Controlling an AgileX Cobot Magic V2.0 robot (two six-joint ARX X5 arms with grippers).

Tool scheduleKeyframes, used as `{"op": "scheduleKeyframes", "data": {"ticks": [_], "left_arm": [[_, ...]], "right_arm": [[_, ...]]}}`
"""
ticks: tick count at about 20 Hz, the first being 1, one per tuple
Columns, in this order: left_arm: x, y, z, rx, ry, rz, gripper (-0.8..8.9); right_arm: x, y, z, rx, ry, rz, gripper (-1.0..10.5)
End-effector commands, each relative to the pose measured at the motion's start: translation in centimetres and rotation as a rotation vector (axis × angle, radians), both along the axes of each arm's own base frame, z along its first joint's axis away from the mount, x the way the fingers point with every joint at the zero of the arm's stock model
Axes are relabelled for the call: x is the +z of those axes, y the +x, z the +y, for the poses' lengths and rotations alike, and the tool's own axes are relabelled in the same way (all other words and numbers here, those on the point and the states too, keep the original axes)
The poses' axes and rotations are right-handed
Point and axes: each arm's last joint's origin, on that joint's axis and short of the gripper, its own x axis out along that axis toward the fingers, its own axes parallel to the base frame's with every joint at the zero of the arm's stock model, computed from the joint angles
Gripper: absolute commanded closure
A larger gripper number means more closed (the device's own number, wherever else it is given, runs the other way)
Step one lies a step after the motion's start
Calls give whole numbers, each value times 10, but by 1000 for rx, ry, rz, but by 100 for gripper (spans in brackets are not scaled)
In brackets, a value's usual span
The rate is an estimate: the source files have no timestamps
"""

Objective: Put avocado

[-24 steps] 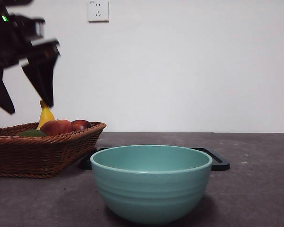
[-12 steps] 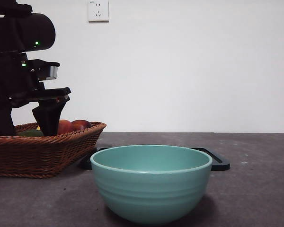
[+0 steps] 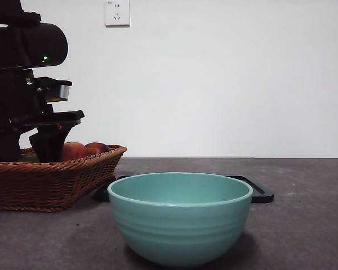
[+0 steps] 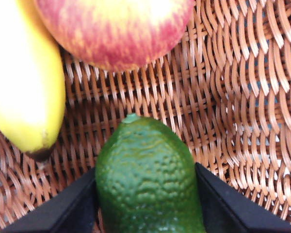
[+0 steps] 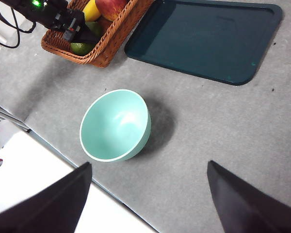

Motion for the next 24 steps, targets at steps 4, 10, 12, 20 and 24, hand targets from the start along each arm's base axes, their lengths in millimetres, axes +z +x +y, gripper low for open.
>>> {"op": "scheduleKeyframes", "data": {"ticks": [4, 10, 12, 20, 24], "left_arm": [[37, -13, -7, -33, -50, -115, 575], [91, -62, -30, -219, -279, -212, 575], [99, -77, -45, -304, -337, -214, 575], [70, -108, -120, -578, -331, -115, 575], [37, -108, -147, -646, -277, -43, 575]], "right_arm": [[5, 1, 1, 6, 1, -20, 566], [5, 1, 1, 6, 3, -26, 566], [5, 1, 1, 6, 3, -26, 566], [5, 1, 1, 6, 3, -26, 566], [5, 1, 1, 6, 3, -26, 566]]}}
